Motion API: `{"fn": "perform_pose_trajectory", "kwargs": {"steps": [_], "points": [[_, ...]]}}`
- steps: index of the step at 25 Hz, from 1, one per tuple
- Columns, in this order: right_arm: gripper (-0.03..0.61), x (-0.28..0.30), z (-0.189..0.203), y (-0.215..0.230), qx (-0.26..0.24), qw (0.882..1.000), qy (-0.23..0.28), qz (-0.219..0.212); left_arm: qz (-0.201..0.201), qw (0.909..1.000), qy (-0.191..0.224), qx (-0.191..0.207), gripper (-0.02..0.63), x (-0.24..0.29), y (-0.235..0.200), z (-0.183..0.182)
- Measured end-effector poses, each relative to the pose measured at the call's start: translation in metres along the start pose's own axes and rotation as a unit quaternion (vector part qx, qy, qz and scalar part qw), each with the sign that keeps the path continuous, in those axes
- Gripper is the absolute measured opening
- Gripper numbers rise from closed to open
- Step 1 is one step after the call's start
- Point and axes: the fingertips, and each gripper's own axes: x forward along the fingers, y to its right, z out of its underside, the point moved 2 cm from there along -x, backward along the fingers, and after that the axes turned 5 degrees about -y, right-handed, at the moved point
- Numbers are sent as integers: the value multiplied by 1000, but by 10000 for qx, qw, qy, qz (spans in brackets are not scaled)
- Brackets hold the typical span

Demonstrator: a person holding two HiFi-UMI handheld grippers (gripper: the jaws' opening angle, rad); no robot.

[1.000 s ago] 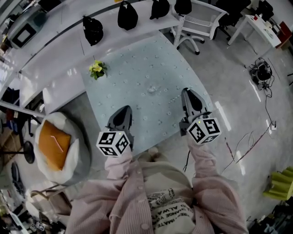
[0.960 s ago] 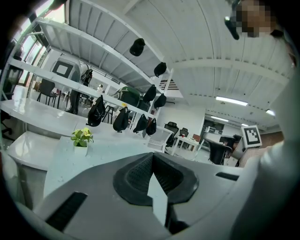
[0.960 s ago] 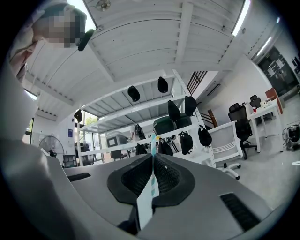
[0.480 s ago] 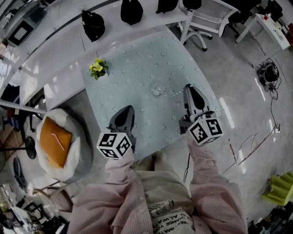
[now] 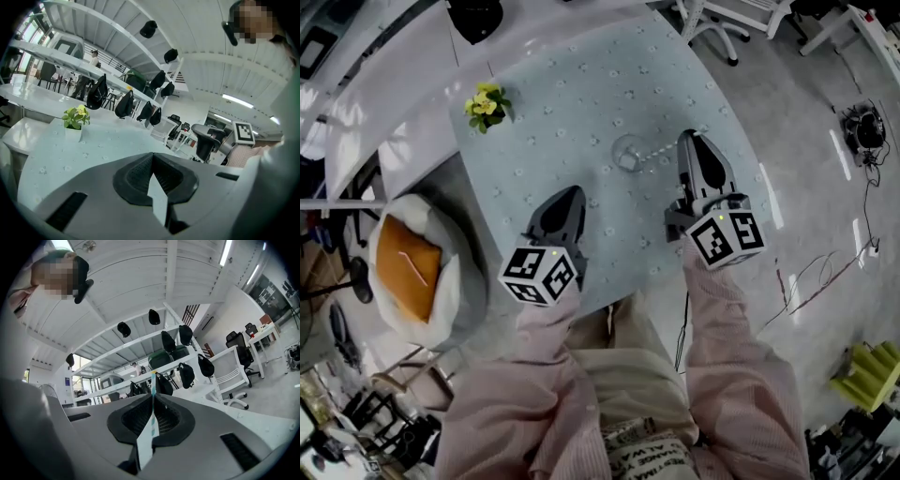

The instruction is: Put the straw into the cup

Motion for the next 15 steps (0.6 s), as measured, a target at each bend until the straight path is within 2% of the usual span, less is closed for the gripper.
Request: {"fn": "perform_pose_trajectory", "kwargs": {"steps": [15], "points": [[11, 50, 72, 12, -172, 9967, -765, -230, -10, 9989, -369, -299, 0, 37, -22, 35]]}}
